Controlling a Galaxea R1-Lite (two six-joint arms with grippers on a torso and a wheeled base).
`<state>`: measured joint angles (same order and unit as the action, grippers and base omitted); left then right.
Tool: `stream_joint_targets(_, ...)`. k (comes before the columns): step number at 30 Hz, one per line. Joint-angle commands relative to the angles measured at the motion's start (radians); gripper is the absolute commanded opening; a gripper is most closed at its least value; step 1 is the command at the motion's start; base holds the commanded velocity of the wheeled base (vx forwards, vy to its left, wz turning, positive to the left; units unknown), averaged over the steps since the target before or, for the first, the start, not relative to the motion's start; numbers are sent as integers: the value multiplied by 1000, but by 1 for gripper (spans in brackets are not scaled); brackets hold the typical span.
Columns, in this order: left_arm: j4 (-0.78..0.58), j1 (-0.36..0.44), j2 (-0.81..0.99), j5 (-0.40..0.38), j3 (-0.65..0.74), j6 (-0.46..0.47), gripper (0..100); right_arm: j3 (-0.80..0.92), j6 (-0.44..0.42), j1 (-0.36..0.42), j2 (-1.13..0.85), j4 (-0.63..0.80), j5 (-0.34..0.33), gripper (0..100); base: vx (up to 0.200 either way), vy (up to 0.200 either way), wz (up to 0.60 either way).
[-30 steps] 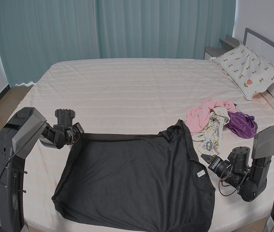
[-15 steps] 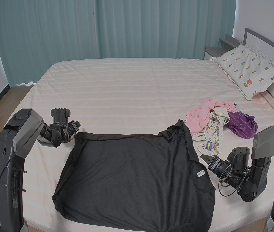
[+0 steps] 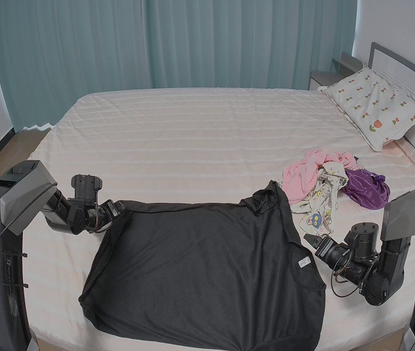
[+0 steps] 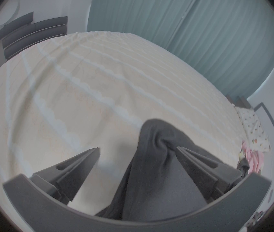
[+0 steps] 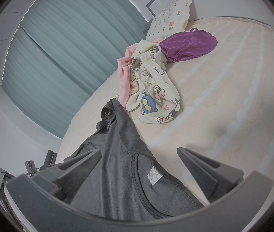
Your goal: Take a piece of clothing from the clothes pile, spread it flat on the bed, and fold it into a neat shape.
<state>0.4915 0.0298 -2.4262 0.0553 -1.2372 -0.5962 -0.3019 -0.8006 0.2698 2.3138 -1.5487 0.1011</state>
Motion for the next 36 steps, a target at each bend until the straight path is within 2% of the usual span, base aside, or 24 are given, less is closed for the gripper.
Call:
stream_joint_targets(1, 1, 15, 45, 0, 70, 52, 100, 1, 0, 0, 1, -1, 0, 100, 0, 0, 0)
stream_joint_targets(8, -5, 1, 29, 21, 101, 200, 100, 3, 0, -1, -2, -1, 0, 100, 0, 0, 0)
stream_joint_targets(13, 24, -42, -14, 126, 105, 314, 100, 3, 0, -7, -8, -1, 2, 100, 0, 0, 0)
stream_joint_targets(22, 56, -151, 21, 130, 96, 337, 100, 3, 0, -7, -7, -1, 2, 100, 0, 0, 0)
stream_joint_targets(29, 47, -195, 27, 124, 55, 326, 100, 4, 0, -4, -8, -1, 2, 100, 0, 0, 0)
stream_joint_targets(32, 44, -203, 65, 97, 88, 309, 100, 4, 0, -4, -7, -1, 2, 100, 0, 0, 0)
stream_joint_targets(36, 45, -202, 167, -11, 199, 239, 100, 4, 0, -1, -4, -1, 0, 100, 0, 0, 0)
